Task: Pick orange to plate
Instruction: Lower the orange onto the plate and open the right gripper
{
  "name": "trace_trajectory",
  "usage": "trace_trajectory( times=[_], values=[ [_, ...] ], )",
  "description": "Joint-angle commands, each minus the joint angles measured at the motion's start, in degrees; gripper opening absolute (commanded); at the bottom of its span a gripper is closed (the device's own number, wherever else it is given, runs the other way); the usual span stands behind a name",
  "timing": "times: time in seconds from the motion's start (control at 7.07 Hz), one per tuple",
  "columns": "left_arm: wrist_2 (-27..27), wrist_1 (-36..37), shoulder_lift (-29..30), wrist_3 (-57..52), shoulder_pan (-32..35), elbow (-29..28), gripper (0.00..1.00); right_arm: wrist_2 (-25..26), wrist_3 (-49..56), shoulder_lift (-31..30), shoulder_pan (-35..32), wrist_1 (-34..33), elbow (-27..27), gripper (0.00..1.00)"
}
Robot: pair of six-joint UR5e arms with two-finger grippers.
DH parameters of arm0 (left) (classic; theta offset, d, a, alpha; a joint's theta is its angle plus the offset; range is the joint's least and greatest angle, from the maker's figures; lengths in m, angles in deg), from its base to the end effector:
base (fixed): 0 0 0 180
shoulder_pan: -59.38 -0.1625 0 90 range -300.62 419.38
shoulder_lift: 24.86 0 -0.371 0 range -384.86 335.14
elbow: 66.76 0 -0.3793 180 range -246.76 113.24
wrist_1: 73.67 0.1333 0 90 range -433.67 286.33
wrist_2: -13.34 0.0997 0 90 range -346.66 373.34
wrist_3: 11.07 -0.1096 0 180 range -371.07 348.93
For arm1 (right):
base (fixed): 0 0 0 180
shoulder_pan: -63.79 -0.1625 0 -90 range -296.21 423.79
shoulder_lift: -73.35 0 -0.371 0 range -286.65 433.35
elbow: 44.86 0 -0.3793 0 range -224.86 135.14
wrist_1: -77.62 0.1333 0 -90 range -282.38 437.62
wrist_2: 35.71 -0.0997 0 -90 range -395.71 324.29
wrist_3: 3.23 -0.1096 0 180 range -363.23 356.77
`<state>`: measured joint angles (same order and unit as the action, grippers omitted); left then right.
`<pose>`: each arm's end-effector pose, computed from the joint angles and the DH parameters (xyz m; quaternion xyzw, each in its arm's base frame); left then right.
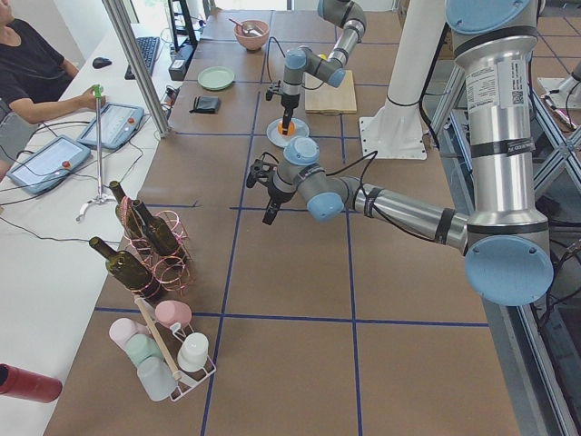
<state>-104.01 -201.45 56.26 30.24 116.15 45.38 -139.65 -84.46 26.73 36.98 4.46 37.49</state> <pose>0.1774 -0.4221 0.4257 0.2039 0.4233 0.0398 0.8819 -0.5835 -0.4146 0.1961 0.0307 -0.4518 0.0865 0.8874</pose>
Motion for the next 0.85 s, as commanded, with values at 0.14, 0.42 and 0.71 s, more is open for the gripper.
trace_trajectory(
  times=[0.14,0.42,0.71],
  values=[
    [-1.0,0.0,0.0,0.0,0.0,0.0,1.00,0.5,0.4,0.0,0.1,-0.6,-0.1,1.00],
    [-1.1,0.0,0.1,0.0,0.0,0.1,1.00,0.5,1.1,0.4,-0.3,-0.7,1.4,1.00],
    [-2.6,0.0,-0.3,-2.4,2.2,-0.3,1.00,-0.6,4.3,-3.4,-2.0,-11.8,14.4,1.00]
  ],
)
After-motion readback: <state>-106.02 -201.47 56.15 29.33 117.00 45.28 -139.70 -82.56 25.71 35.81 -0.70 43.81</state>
